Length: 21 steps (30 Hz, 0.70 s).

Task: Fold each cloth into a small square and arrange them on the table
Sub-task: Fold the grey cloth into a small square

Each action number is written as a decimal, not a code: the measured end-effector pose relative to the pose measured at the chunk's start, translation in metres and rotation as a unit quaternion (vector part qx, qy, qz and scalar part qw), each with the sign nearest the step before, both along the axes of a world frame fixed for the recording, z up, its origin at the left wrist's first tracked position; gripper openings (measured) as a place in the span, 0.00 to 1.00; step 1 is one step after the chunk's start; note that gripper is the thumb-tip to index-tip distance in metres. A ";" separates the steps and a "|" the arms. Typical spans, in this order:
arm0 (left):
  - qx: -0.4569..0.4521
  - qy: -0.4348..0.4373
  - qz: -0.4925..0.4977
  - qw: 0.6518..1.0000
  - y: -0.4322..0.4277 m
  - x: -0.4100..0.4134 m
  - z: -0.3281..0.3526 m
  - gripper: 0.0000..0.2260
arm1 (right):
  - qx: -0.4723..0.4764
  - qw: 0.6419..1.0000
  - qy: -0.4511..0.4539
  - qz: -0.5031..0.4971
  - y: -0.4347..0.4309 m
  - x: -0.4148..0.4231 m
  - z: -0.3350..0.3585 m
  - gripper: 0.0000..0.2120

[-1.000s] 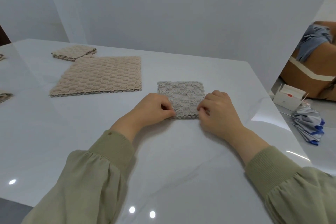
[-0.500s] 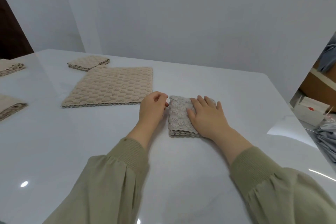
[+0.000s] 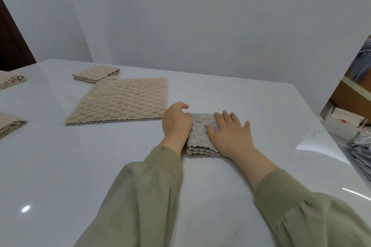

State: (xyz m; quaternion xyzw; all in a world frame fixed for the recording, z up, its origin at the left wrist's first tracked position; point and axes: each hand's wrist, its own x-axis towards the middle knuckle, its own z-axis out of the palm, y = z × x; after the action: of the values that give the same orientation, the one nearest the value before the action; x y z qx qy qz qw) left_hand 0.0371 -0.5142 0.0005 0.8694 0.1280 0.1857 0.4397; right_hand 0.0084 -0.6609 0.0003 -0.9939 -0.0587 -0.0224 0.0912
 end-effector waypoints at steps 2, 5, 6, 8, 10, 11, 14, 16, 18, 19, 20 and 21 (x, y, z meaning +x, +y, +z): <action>0.010 -0.002 -0.012 1.000 0.001 -0.006 0.001 0.10 | 0.022 1.000 -0.016 0.011 -0.001 -0.005 0.002 0.29; 0.045 -0.039 -0.060 0.996 0.006 -0.024 0.002 0.12 | 0.095 0.991 -0.085 0.028 -0.006 -0.017 0.007 0.26; 0.072 -0.064 -0.079 0.992 0.007 -0.033 0.003 0.12 | 0.116 0.988 -0.102 0.024 -0.008 -0.022 0.007 0.25; 0.116 -0.101 -0.111 0.982 0.009 -0.054 0.006 0.10 | 0.142 0.984 -0.104 0.009 -0.012 -0.032 0.008 0.24; 0.148 -0.098 -0.135 0.975 0.009 -0.077 0.008 0.09 | 0.141 0.987 -0.083 0.006 -0.016 -0.042 0.005 0.25; 0.166 -0.077 -0.149 0.972 0.009 -0.087 0.009 0.10 | 0.135 0.988 -0.073 0.009 -0.018 -0.049 0.004 0.26; 0.255 -0.017 -0.180 0.950 0.010 -0.110 0.007 0.18 | 0.105 0.992 -0.062 0.016 -0.023 -0.069 0.002 0.31; 0.272 -0.022 -0.180 0.945 0.013 -0.116 0.005 0.18 | 0.066 0.995 -0.075 0.018 -0.025 -0.081 0.000 0.31; 0.279 -0.043 -0.174 0.943 0.014 -0.119 0.006 0.15 | 0.049 0.990 -0.125 0.031 -0.027 -0.091 0.000 0.27; 0.283 -0.052 -0.172 0.942 0.013 -0.120 0.007 0.14 | 0.049 0.985 -0.162 0.042 -0.028 -0.093 0.000 0.23; 0.286 -0.062 -0.171 0.941 0.012 -0.119 0.006 0.12 | 0.051 0.977 -0.199 0.053 -0.030 -0.093 -0.002 0.19; 0.289 -0.074 -0.170 0.939 0.012 -0.118 0.005 0.11 | 0.056 0.970 -0.229 0.059 -0.031 -0.091 -0.003 0.14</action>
State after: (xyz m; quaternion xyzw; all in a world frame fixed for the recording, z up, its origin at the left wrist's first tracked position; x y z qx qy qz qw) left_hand -0.0804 -0.5024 0.0059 0.9517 -0.1138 0.2008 0.2027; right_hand -0.0830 -0.6920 -0.0029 -0.9504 -0.1352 -0.2472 0.1318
